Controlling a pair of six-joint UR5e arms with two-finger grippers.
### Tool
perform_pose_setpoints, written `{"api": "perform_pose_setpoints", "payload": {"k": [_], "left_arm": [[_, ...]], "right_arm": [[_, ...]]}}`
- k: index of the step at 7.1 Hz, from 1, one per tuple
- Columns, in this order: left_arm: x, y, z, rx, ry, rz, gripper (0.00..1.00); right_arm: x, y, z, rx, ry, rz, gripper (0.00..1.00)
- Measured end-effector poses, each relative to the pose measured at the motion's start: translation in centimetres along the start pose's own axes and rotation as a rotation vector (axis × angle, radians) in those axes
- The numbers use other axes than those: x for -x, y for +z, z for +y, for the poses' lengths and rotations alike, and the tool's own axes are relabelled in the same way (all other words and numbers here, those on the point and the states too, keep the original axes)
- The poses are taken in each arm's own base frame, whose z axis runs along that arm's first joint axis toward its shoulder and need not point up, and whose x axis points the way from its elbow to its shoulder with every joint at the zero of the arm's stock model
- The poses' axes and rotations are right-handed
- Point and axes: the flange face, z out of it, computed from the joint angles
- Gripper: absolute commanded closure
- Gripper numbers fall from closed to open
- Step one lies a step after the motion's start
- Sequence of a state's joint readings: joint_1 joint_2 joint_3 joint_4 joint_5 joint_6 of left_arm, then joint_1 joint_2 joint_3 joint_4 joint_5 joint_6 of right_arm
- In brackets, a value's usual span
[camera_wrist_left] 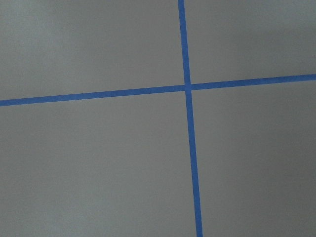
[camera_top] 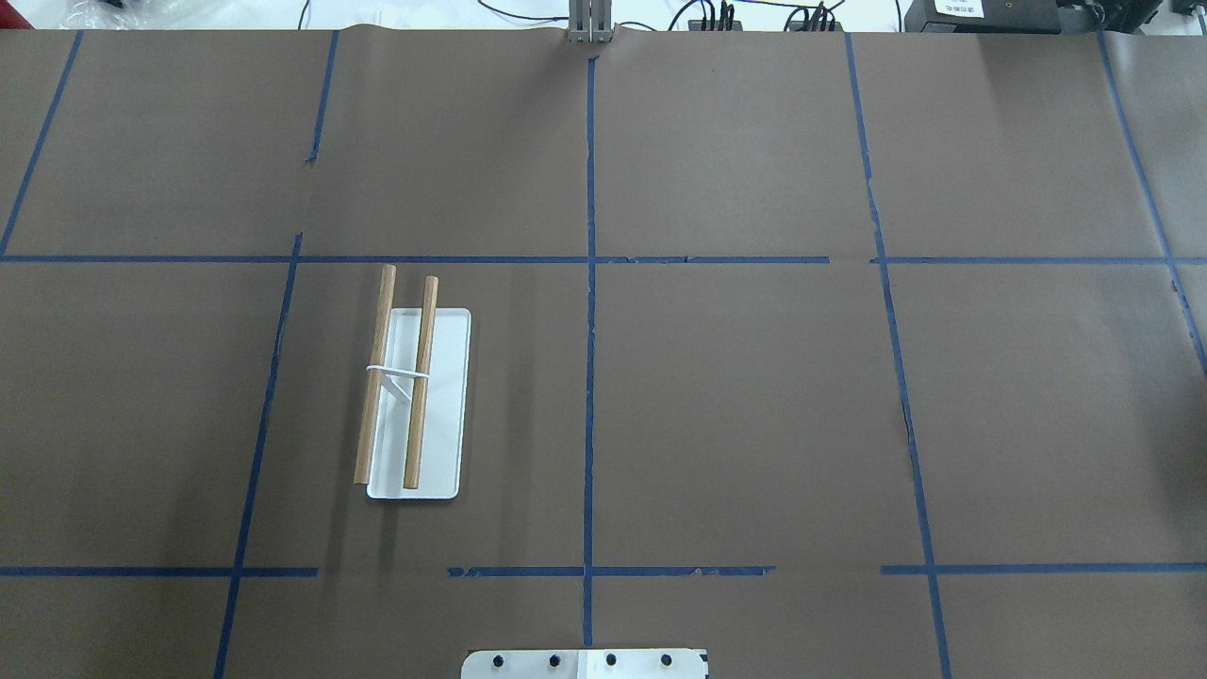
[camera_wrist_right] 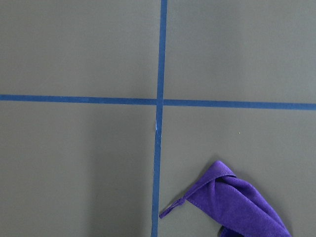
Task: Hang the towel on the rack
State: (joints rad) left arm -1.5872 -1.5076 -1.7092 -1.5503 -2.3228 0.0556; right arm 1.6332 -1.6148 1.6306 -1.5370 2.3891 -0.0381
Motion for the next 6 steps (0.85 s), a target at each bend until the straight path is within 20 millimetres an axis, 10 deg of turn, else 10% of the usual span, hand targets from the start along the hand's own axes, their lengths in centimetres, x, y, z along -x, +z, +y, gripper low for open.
{"api": "perform_pose_setpoints", "payload": {"k": [2,6], "left_arm": [[-0.2,-0.2,-0.2,-0.004,0.003,0.001,0.0],[-0.6,-0.6,-0.9,-0.015,0.013,0.0,0.0]], "right_arm": [[-2.1,2.4,0.0,0.011,-0.008,0.021,0.0],[-12.7,13.0,7.5,-0.021,-0.064,0.025,0.0]]}}
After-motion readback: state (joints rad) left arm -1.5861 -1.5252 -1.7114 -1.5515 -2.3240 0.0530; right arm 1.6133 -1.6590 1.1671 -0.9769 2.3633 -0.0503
